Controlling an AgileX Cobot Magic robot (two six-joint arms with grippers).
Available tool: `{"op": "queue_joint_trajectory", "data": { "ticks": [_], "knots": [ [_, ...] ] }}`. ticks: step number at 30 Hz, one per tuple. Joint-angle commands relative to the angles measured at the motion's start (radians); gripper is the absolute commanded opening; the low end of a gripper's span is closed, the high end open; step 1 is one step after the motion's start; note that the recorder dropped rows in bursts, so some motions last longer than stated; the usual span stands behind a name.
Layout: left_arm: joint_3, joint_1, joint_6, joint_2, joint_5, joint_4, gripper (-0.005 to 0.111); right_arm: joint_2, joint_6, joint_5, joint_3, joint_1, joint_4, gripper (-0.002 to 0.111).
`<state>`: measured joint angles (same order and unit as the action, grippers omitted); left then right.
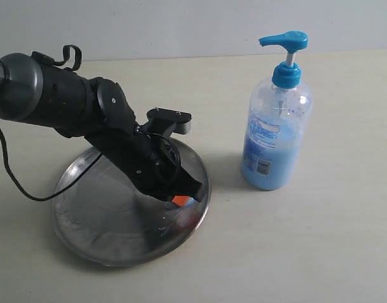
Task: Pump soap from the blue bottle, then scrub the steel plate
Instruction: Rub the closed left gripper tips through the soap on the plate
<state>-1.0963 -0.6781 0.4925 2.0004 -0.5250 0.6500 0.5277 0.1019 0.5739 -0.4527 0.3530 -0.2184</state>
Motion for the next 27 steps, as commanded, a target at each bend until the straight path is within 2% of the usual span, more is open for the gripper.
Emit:
{"op": "queue_joint_trajectory", "data": {
  "ticks": [1,12,22,27],
  "knots": [
    [-0.008,0.0,0.002,0.016,0.042,0.05,0.001,-0.003,0.011,-0.001,-0.004,-0.003,-0.009,0.0],
    [-0.008,0.0,0.005,0.061,0.052,0.098,0.001,-0.003,0.011,-0.003,-0.004,-0.003,-0.011,0.0],
    [-0.008,0.0,0.005,0.063,0.12,0.096,0.001,-0.003,0.011,-0.001,-0.004,-0.003,-0.011,0.0],
    [-0.008,0.0,0.002,0.063,0.103,0.037,0.001,-0.003,0.011,-0.001,-0.004,-0.003,-0.011,0.0]
  ]
}}
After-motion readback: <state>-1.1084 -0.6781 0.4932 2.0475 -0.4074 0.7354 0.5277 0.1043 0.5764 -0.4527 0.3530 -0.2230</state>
